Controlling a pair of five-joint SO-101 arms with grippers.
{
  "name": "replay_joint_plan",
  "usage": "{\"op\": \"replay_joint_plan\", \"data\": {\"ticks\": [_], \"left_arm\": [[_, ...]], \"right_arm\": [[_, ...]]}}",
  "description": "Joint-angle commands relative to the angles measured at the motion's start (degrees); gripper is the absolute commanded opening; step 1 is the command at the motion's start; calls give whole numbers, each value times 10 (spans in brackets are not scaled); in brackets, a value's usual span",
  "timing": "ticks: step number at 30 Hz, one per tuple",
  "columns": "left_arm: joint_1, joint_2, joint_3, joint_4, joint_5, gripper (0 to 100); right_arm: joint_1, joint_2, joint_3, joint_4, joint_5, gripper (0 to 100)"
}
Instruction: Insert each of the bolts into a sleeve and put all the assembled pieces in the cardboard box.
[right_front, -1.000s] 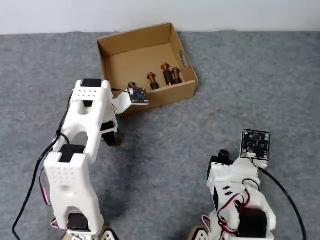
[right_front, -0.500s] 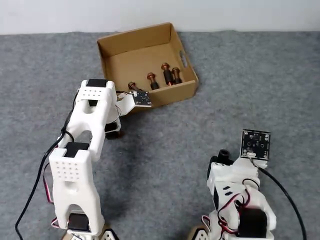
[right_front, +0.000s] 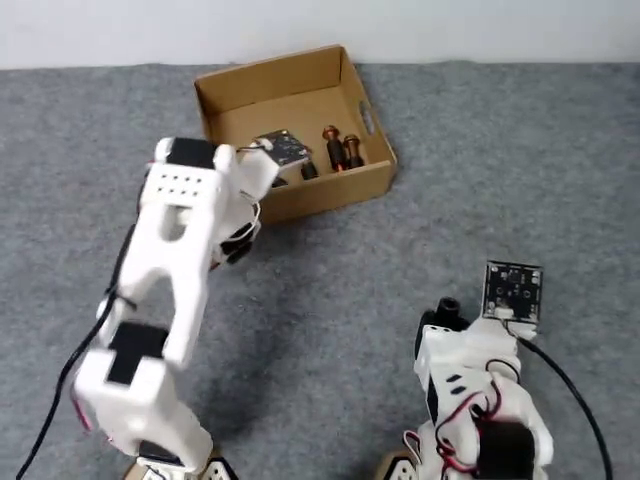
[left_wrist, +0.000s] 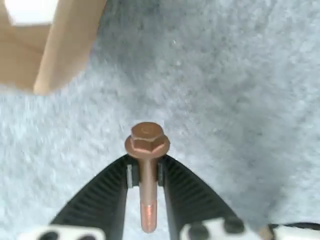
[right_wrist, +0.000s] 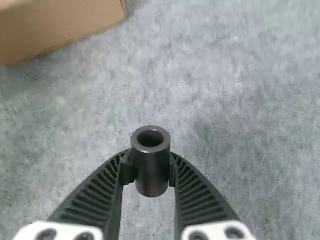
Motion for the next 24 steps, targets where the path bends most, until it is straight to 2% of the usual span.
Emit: {"op": "replay_joint_plan", "data": {"ticks": [1, 7, 10, 12, 18, 24], "left_arm": [[11, -128, 64, 18, 62, 5], [18, -295, 178, 13, 157, 5], [26, -383, 217, -18, 197, 5], [27, -445, 243, -55, 234, 5], [29, -626, 362, -194, 353, 5], [30, -837, 504, -316, 410, 5]], "right_arm": [[2, -40, -4, -13, 7, 8], [1, -44, -4, -12, 5, 8], [0, -44, -6, -12, 5, 8], [-4, -44, -6, -13, 5, 8], [-80, -44, -11, -15, 5, 8], [-138, -44, -19, -22, 4, 8]]}}
